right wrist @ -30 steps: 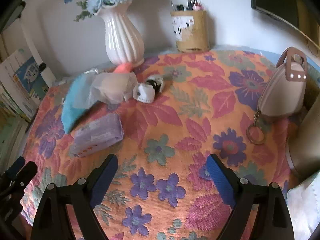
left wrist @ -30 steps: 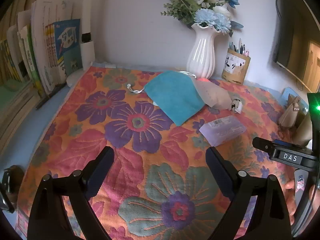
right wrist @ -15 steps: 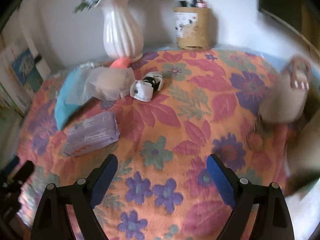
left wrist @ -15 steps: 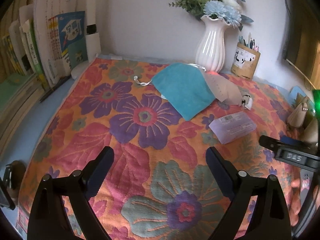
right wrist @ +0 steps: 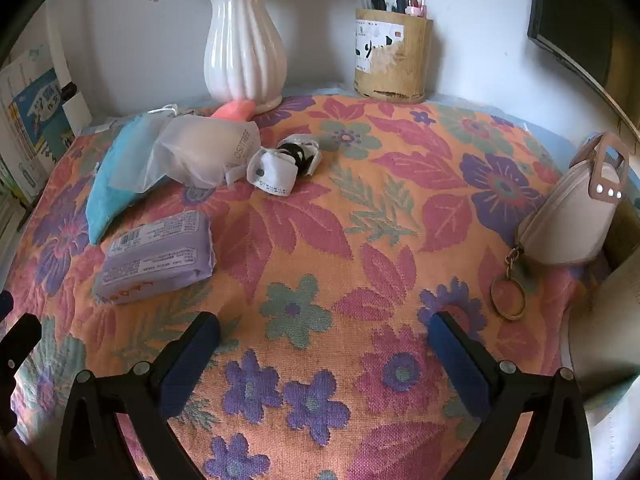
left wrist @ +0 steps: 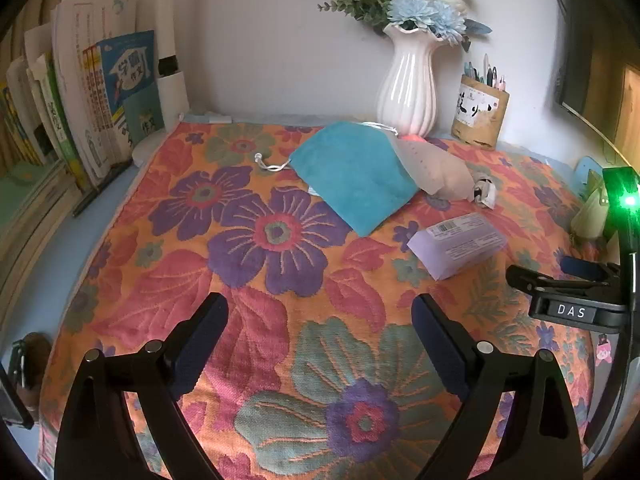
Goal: Organize soft objects
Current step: 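Move both tools back over the quilt toward the lavender wipes pack, then lower both tools toward the teal mask and lavender wipes pack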
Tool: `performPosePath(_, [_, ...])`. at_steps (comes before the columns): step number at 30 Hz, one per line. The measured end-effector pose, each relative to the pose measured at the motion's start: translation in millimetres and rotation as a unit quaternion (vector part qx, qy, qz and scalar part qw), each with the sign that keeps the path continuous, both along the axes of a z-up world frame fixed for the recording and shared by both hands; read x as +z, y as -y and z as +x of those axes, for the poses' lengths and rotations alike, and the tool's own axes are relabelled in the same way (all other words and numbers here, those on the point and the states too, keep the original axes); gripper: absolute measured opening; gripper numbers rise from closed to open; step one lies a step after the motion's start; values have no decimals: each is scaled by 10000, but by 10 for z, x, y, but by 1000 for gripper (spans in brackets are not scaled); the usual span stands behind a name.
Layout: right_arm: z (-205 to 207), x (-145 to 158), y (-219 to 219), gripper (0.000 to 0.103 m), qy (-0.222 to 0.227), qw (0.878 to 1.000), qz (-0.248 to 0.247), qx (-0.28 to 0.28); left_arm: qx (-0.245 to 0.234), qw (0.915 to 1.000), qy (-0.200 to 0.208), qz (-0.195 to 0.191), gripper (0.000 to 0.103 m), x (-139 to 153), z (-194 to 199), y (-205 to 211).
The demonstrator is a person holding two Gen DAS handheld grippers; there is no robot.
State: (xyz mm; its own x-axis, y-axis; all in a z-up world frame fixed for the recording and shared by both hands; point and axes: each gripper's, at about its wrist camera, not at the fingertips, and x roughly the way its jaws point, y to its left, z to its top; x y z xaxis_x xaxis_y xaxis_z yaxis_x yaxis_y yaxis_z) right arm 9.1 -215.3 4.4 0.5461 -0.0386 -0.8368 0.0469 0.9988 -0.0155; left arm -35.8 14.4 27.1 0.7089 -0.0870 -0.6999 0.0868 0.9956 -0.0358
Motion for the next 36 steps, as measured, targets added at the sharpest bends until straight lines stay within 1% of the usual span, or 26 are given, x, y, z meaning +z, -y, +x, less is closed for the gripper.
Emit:
performPosePath(8, [12,8,3,103,-3,10000,-1,-2,154,9998,-90,95,93,-22,40,-9])
performPosePath(15, [17,11,3,103,-5,10000,-3,-3,104,9993,-220,267,93,-64,73,44])
performPosePath(19, [17,9,6,103,-5,10000,-3,-3,57,9992,-203,331,93,-64,65,64])
performPosePath(36, [16,11,4,103,-6,10000,-9,-7,22,9999,-129,87,93,-37,52,7])
